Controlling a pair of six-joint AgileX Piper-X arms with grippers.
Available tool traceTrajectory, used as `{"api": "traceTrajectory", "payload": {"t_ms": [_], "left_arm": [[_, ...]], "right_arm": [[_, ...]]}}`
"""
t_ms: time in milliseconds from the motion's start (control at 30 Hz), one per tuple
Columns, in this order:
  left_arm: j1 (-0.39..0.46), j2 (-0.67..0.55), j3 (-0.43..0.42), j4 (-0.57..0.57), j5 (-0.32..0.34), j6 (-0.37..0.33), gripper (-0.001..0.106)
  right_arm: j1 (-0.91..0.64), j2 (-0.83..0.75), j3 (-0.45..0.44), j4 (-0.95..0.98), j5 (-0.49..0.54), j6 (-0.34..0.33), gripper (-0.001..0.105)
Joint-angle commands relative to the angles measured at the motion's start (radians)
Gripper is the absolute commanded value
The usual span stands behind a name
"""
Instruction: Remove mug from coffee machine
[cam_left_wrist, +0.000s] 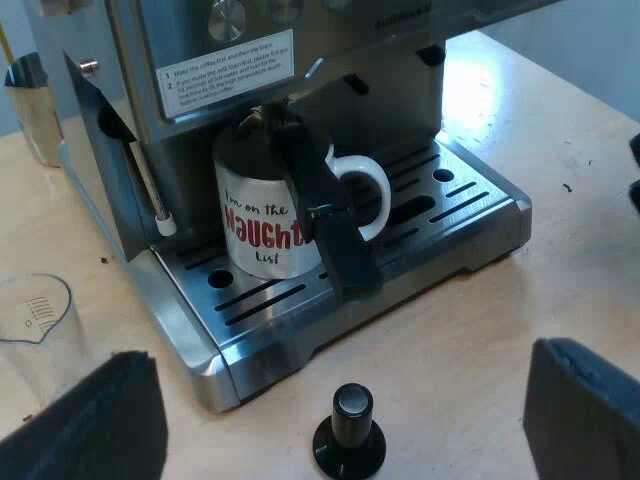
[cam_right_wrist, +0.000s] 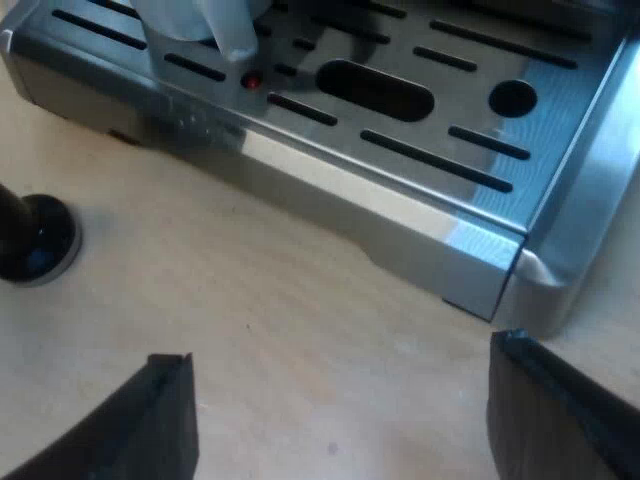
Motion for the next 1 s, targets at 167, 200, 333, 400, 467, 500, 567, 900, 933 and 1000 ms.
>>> {"api": "traceTrajectory", "payload": {"t_ms": [167, 200, 333, 400, 467, 500, 567, 900, 933, 1000], "left_arm": [[-0.005, 0.000, -0.009, -0.010, 0.005, 0.003, 0.087], [-0.005, 0.000, -0.009, -0.010, 0.005, 0.003, 0.087], [-0.005, 0.000, -0.009, -0.010, 0.005, 0.003, 0.087], [-0.005, 0.000, -0.009, -0.010, 0.005, 0.003, 0.087], [-0.005, 0.000, -0.009, -0.010, 0.005, 0.003, 0.087], [-0.005, 0.000, -0.009, -0.010, 0.005, 0.003, 0.087], [-0.005, 0.000, -0.009, -0.010, 0.005, 0.003, 0.087], [-0.005, 0.000, -0.009, -0.010, 0.005, 0.003, 0.087], [-0.005, 0.000, -0.009, -0.010, 0.005, 0.003, 0.087], [-0.005, 0.000, -0.009, -0.010, 0.005, 0.003, 0.087]], "right_arm": [[0.001, 0.002, 0.137, -0.272, -0.056, -0.010, 0.063], [0.001, 0.002, 0.154, -0.311, -0.076, -0.010, 0.063], [0.001, 0.002, 0.221, -0.455, -0.107, -0.010, 0.063], [0.001, 0.002, 0.233, -0.482, -0.107, -0.010, 0.063], [0.001, 0.002, 0.250, -0.535, -0.107, -0.012, 0.063], [0.001, 0.002, 0.255, -0.563, -0.107, -0.020, 0.063], [0.001, 0.002, 0.256, -0.592, -0.107, -0.031, 0.063], [0.001, 0.117, 0.256, -0.790, -0.189, -0.063, 0.063], [0.001, 0.142, 0.256, -0.836, -0.189, -0.063, 0.063], [0.001, 0.174, 0.256, -0.890, -0.189, -0.063, 0.063]]}}
